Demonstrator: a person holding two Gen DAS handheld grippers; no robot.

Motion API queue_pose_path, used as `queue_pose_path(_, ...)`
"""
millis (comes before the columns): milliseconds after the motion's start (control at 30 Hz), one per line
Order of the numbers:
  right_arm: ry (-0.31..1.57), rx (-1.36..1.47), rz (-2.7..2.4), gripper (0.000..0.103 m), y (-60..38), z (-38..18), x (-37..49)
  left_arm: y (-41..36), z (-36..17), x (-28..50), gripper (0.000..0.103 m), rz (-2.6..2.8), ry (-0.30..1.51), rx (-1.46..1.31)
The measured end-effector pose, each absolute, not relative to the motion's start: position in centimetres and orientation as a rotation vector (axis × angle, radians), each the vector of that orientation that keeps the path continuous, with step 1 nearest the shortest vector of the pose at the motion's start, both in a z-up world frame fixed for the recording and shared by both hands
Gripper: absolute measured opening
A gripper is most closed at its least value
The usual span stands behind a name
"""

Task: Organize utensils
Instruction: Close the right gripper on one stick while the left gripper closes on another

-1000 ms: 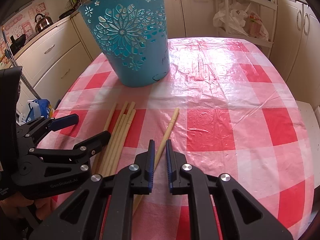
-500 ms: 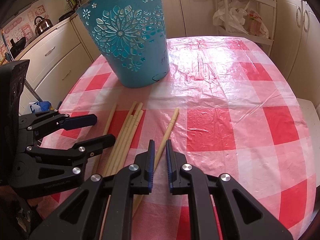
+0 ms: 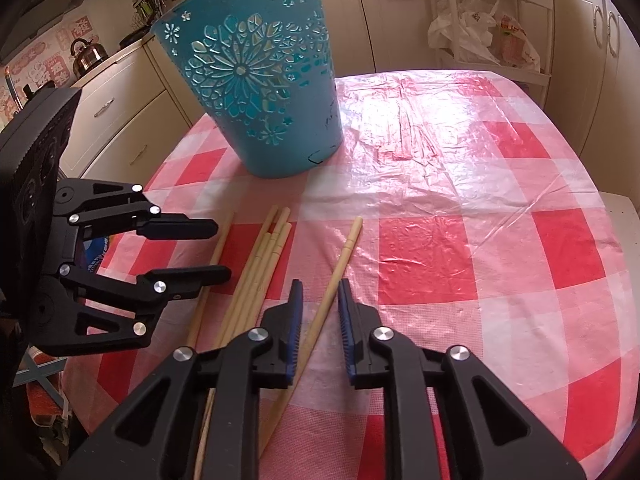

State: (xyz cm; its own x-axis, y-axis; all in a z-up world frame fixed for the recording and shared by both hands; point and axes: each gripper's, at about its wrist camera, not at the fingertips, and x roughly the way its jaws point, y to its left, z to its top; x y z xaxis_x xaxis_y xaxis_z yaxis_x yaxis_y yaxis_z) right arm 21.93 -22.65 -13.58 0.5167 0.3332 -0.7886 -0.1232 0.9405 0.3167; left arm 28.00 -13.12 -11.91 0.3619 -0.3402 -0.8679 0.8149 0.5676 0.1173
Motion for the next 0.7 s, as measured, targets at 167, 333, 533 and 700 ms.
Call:
queue_pose_path(167, 0.992, 0.232, 0.284, 0.025, -22.5, -13.5, 21.9, -12.9, -12.0, 29.2, 0.036, -0.682, 1.052, 0.461)
queue_pose_path(333, 0.992, 0.248, 0.264, 0.025, -23.1, -13.6, 21.9, -13.1, -12.3, 28.8, 0.02, -0.598, 1.061, 0.377)
queue_pose_path(533, 0.984, 0.171, 0.25, 0.022, -22.3, -13.4, 21.8, -14.5, -12.5, 27.4, 0.006, -0.719, 0.915, 0.572)
queue_pose_path(700, 0.984, 0.124, 0.253, 0.011, -22.1, -13.5, 21.9, -13.4, -12.3, 28.2, 0.006, -0.732, 0.938, 0.587)
